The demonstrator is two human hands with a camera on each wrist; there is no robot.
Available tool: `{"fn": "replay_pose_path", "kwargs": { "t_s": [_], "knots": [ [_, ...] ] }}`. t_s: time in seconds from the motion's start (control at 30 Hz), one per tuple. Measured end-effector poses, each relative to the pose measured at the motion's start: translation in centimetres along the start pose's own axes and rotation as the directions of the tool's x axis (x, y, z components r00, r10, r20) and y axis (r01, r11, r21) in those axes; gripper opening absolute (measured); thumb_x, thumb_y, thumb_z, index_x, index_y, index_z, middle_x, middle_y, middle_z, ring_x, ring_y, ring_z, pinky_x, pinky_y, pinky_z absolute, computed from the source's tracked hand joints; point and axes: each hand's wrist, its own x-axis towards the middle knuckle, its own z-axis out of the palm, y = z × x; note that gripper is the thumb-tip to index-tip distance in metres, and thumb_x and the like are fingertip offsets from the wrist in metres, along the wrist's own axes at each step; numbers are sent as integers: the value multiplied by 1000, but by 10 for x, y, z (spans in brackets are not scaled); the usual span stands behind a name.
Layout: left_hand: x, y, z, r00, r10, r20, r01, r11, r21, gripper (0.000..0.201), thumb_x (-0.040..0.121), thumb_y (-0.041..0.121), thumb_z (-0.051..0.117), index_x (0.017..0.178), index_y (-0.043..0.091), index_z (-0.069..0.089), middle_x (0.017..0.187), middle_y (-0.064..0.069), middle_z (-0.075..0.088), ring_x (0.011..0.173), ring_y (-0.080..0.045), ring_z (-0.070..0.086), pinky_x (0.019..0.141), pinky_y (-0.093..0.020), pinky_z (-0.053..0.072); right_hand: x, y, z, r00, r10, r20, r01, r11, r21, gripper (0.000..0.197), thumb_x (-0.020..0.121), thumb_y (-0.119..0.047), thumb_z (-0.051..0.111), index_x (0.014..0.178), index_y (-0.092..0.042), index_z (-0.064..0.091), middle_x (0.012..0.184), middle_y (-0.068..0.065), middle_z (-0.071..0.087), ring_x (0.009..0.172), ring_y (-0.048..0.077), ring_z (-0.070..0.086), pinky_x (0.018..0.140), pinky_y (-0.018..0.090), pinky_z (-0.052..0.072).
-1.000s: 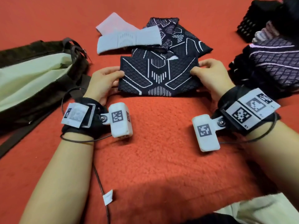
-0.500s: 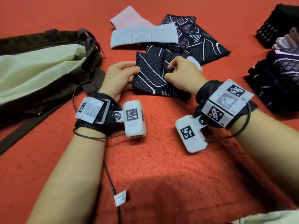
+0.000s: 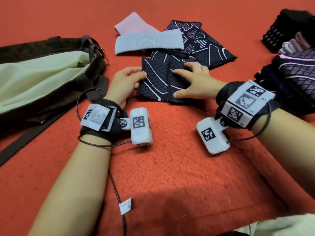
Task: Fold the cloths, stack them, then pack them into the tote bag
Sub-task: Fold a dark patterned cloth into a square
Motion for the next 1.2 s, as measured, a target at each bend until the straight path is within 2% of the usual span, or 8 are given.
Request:
{"fn": "replay_pose_path", "kwargs": {
  "t_s": [0.2, 0.37, 0.57, 0.8, 0.9, 1.03, 1.1, 1.2],
  "knots": [
    [-7, 8, 9, 988, -24, 154, 26, 1000, -8, 13, 90, 17, 58, 99, 25, 60, 86, 4, 65, 63, -9, 60, 64, -26, 51, 6, 6, 6, 999, 9, 50, -11, 999, 39, 81, 77, -51, 67, 144, -42, 24, 157, -3, 10, 143, 30, 12, 117, 47, 13],
    [-16, 14, 24, 966, -64, 251, -30, 934, 355, 51, 82, 7, 65, 121, 32, 44, 92, 3, 52, 76, -7, 57, 62, -23, 52, 6, 8, 9, 1000, 16, 22, -17, 999, 48, 79, 76, -53, 66, 143, -45, 24, 157, -7, 10, 142, 29, 12, 116, 45, 13],
    [-26, 28, 48, 984, 60, 171, -92, 978, 186, 25, 87, -9, 46, 97, 11, 58, 75, 0, 59, 51, -2, 60, 43, -17, 47, 2, 15, 14, 1000, -3, 2, 3, 994, 106, 77, 79, -55, 62, 144, -46, 21, 157, -10, 8, 144, 26, 8, 114, 45, 9],
    [-16, 29, 73, 973, -17, 229, -104, 857, 504, 19, 85, 2, 53, 96, 13, 65, 71, -1, 55, 57, -10, 45, 46, -14, 38, 6, 25, 17, 998, -60, -26, 65, 969, 238, 77, 81, -42, 65, 146, -27, 26, 151, -4, 27, 138, 25, 25, 108, 40, 26],
    [-13, 30, 78, 978, -51, 201, -68, 835, 546, 13, 85, 5, 56, 92, 12, 63, 70, -3, 50, 57, -9, 44, 45, -13, 39, 5, 35, 12, 998, 6, -62, 40, 703, 710, 68, 81, -1, 55, 142, -20, 31, 125, 5, 49, 101, 21, 56, 67, 25, 49],
    [-16, 30, 87, 960, -63, 273, -127, 773, 622, 15, 86, 14, 60, 74, 23, 60, 67, 0, 49, 56, -8, 42, 51, -15, 40, 6, 46, 9, 983, 146, -109, 56, 324, 944, 63, 83, 14, 38, 141, -9, 32, 138, 9, 41, 123, 21, 47, 57, 9, 45],
    [-18, 32, 91, 941, -77, 330, -163, 751, 639, 15, 86, 19, 61, 72, 25, 60, 64, -1, 48, 59, -11, 42, 53, -19, 39, 9, 48, 12, 979, 155, -129, 78, 300, 951, 52, 89, 7, 43, 139, -4, 34, 141, 13, 42, 118, 17, 48, 75, 9, 45],
    [-20, 34, 91, 924, -90, 371, -204, 704, 680, 9, 86, 20, 59, 79, 24, 63, 65, 0, 48, 60, -10, 43, 56, -19, 39, 11, 48, 15, 980, 151, -129, 61, 388, 919, 47, 93, -10, 50, 138, -9, 36, 139, 9, 46, 109, 10, 48, 51, 2, 39]
  ]
}}
